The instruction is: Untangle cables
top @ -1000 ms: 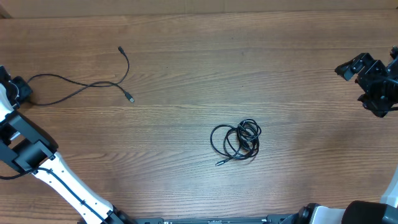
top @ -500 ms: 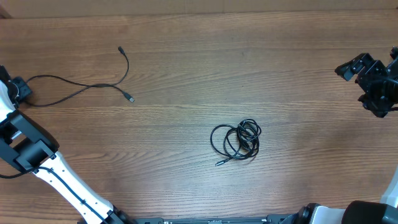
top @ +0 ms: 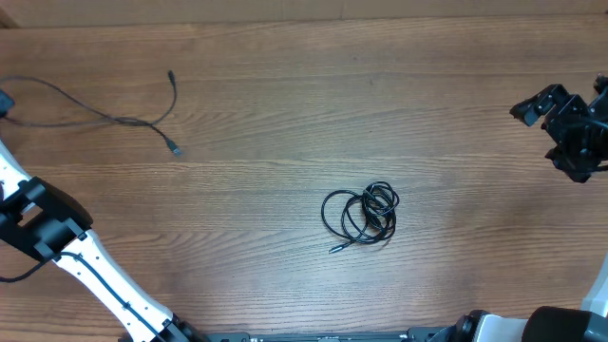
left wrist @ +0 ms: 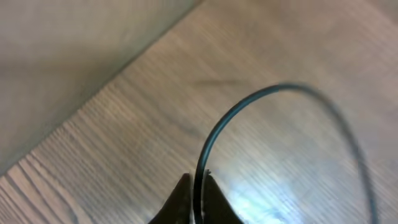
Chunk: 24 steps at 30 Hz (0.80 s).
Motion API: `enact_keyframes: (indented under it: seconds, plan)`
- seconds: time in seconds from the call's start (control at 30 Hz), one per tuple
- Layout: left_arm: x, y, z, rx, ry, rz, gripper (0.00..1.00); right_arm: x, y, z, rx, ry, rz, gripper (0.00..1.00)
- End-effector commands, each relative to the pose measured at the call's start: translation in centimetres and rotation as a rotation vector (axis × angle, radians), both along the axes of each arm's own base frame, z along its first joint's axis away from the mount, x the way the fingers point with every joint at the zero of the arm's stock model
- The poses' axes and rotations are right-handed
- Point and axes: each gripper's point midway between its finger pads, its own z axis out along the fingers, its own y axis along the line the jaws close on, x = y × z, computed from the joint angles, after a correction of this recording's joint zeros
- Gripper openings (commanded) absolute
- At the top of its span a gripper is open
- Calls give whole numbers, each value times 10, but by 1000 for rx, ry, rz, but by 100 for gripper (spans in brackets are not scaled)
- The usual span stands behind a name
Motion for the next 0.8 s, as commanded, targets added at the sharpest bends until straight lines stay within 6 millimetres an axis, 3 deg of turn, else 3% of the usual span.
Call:
enact_keyframes:
  seconds: [0.0, 0.23, 0.33, 0.53, 0.77]
  plan:
    - [5, -7, 16, -48, -68, 50, 100, -3, -2, 0, -29, 8, 2, 100]
    - [-5, -17, 6, -92, -12, 51, 100, -3, -2, 0, -27, 9, 2, 100]
    - [-12, -34, -5, -161, 37, 31, 100, -3, -2, 0, -27, 9, 2, 100]
    - [-21, -85, -26, -297, 164, 12, 100, 0, -3, 1, -32, -4, 2, 100]
    - [-13, -172, -39, -432, 296, -2, 100, 1, -3, 1, -34, -7, 2, 100]
